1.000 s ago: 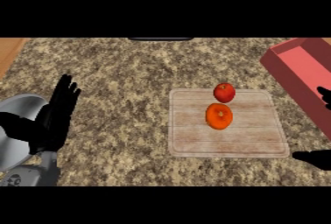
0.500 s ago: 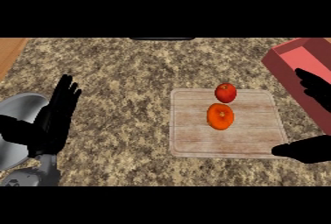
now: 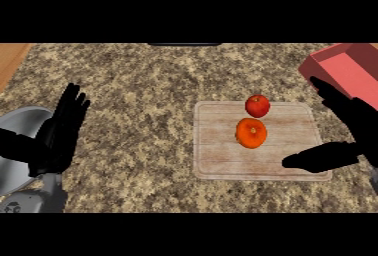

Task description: Pick the squash from the cutting board and place it in the cardboard box

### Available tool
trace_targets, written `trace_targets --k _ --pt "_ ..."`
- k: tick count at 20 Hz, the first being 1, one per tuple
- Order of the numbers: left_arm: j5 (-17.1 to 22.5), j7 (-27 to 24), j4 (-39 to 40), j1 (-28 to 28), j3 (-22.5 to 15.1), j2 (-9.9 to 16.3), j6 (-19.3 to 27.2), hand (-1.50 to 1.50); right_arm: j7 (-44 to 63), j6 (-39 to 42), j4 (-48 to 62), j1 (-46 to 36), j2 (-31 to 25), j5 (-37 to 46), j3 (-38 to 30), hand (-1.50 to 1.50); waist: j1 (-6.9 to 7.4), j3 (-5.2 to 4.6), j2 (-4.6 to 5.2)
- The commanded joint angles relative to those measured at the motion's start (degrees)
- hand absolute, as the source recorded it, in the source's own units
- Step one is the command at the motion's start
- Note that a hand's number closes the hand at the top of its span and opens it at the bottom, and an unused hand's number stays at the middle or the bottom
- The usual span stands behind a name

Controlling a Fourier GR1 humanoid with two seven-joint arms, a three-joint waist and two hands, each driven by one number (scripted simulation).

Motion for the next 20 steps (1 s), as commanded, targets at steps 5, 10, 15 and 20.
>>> trace_targets --k 5,10,15,20 --pt "-1.5 -2.5 1.2 2.3 0.8 -2.4 -2.7 0.0 0.8 2.3 3.3 0.0 8.3 6.3 0.6 -1.5 -0.1 0.0 -0.01" --pt "-3.2 1.5 -0.1 0.2 1.5 -3.0 -1.4 0.0 -1.6 2.2 6.8 -0.6 12.1 11.9 -0.9 -1.5 -0.13 0.01 -0.01" --pt "-4.2 3.2 -4.6 2.9 2.1 -2.8 -2.0 0.0 2.3 3.1 1.8 2.3 15.6 15.6 1.3 -1.5 -0.12 0.01 -0.07" --pt "-4.6 -4.1 1.2 4.3 2.8 -4.7 -4.8 0.0 -3.5 4.1 9.1 0.6 18.3 16.7 -0.1 -1.5 -0.05 0.0 0.0"
